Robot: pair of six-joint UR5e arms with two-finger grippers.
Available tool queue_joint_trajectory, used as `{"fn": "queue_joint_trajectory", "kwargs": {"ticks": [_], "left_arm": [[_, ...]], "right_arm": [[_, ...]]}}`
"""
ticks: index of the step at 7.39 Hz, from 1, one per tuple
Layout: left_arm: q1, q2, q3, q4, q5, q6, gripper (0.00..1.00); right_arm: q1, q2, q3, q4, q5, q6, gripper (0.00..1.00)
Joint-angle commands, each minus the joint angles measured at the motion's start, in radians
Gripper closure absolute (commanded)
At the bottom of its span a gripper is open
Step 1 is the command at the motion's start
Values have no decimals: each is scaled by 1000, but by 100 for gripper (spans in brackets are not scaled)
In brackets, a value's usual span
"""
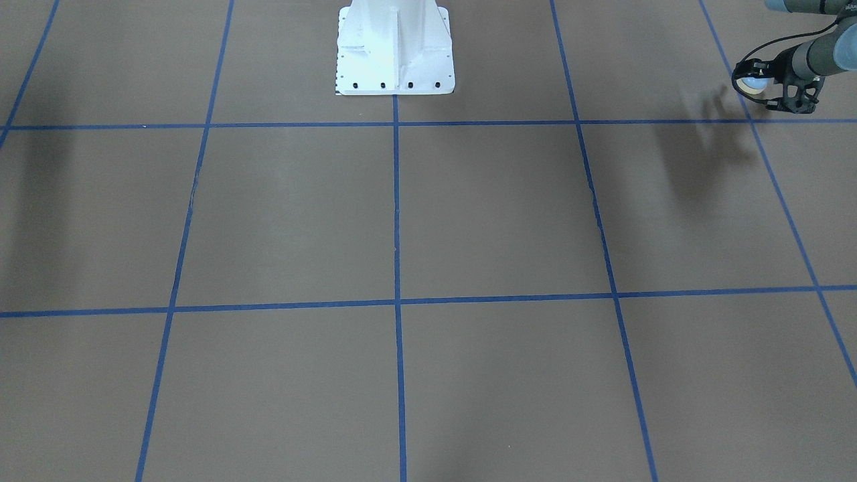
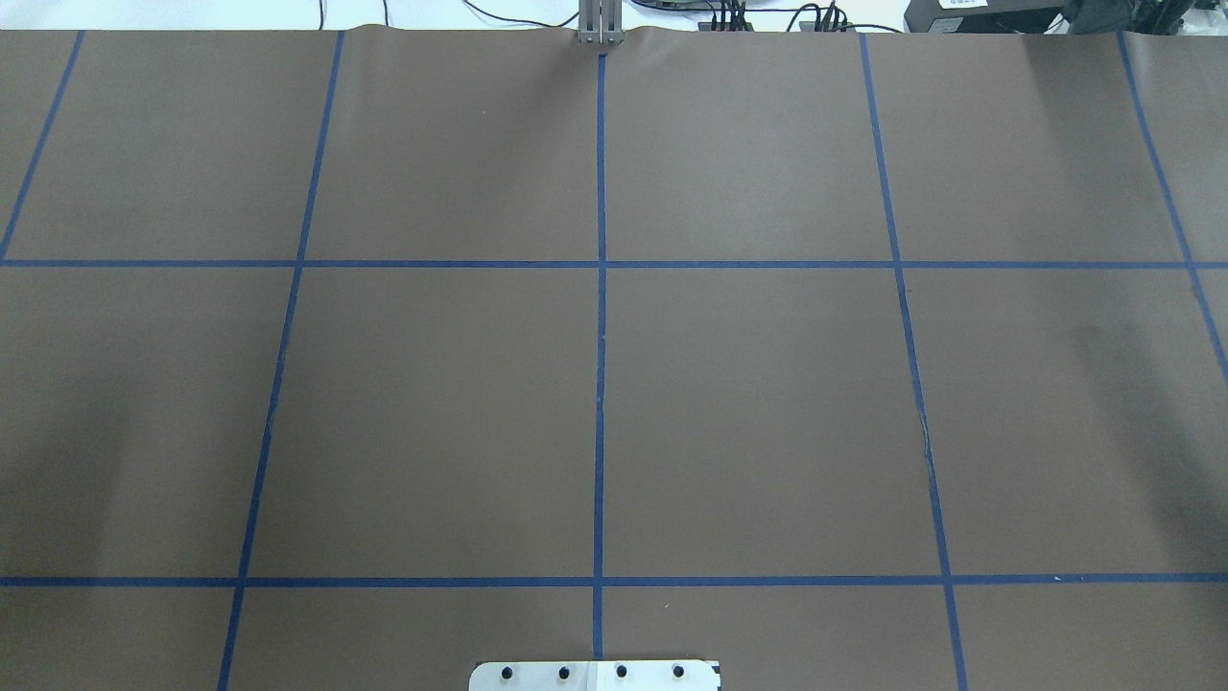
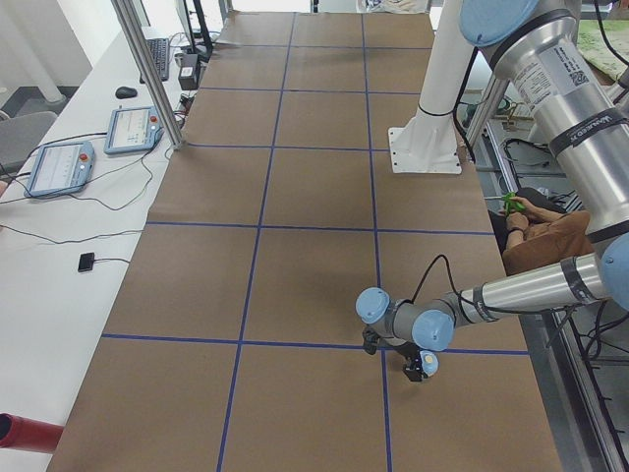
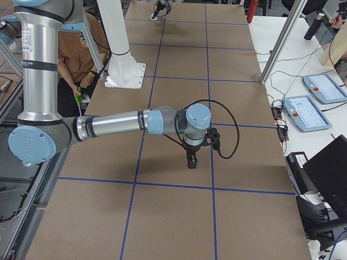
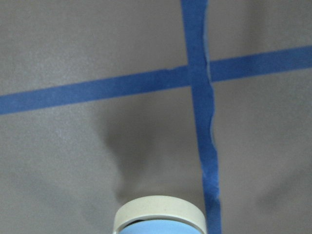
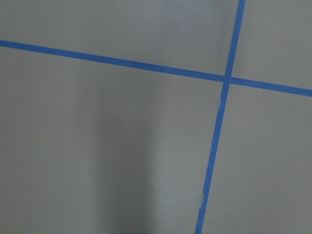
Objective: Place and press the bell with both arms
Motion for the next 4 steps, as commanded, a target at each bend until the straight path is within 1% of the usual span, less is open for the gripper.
{"fn": "queue_joint_trajectory", "kwargs": {"ticks": [1, 4], "left_arm": [[3, -6, 4, -1, 0, -2, 0], [7, -12, 21, -1, 2, -3, 0]], "right_arm": [[-1, -1, 0, 0, 1, -1, 0], [-6, -1, 0, 0, 1, -1, 0]]}}
